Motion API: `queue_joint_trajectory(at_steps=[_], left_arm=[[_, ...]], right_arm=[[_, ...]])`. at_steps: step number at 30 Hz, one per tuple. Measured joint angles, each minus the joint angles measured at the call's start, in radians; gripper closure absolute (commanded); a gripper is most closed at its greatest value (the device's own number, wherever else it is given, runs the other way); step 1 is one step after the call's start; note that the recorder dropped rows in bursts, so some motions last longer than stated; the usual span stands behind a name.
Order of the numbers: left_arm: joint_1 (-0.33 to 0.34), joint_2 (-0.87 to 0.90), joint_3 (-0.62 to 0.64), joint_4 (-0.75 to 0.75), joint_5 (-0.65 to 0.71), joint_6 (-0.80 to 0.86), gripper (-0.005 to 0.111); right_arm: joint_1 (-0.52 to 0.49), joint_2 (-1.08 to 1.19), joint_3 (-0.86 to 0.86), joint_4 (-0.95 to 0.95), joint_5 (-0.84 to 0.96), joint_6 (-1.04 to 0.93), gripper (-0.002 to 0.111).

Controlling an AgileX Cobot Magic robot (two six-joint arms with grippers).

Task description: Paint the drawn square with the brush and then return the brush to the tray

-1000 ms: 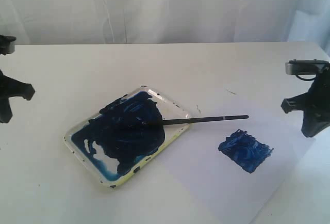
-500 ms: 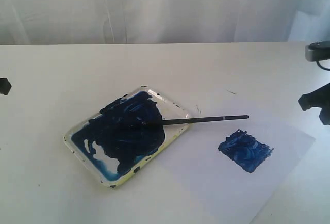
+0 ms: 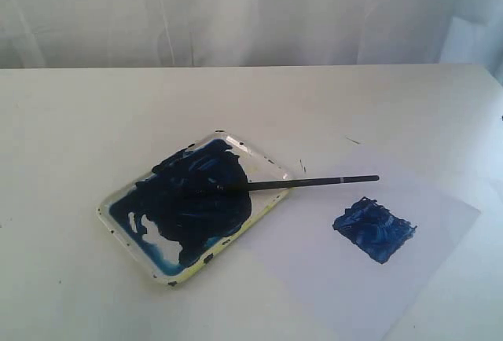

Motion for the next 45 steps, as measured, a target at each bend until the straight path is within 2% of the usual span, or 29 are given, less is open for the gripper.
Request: queue_joint_trajectory(at_steps=[4, 11, 16, 18, 23, 29, 35, 39, 45], left_arm=[[0.0, -0.261, 0.04, 0.039, -0.057, -0.006, 0.107], [0.0, -0.663, 0.043, 0.039, 0.08, -0.018, 0.107], [0.0, -0.93, 0.125, 0.041, 0.105, -0.022, 0.107], [0.0, -0.985, 0.151, 0.046, 0.109, -0.022, 0.107], [0.0, -1.004, 0.195, 0.063, 0.125, -0.017, 0.107], [0.0, -1.004, 0.301, 0.069, 0.07, -0.014, 0.107], [0.0, -1.004, 0.421, 0.051, 0.068, -0.014, 0.107], [0.0, -1.004, 0.466, 0.042, 0.066, -0.016, 0.107], [0.0, -1.002, 0.524, 0.048, -0.009, -0.016, 0.107]], right_arm=[[0.001, -0.216, 0.028, 0.0, -0.009, 0.0, 0.108], [0.001, -0.626, 0.035, 0.011, -0.005, 0.002, 0.108], [0.001, -0.866, 0.104, 0.021, -0.003, 0.002, 0.108], [0.001, -0.912, 0.136, 0.021, -0.003, 0.002, 0.108], [0.001, -0.99, 0.213, 0.021, -0.008, 0.002, 0.108], [0.001, -0.993, 0.291, 0.021, -0.026, 0.048, 0.108], [0.001, -0.993, 0.431, 0.021, -0.064, 0.107, 0.108], [0.001, -0.993, 0.455, 0.021, -0.07, 0.114, 0.108], [0.001, -0.993, 0.49, 0.064, -0.217, 0.134, 0.108]])
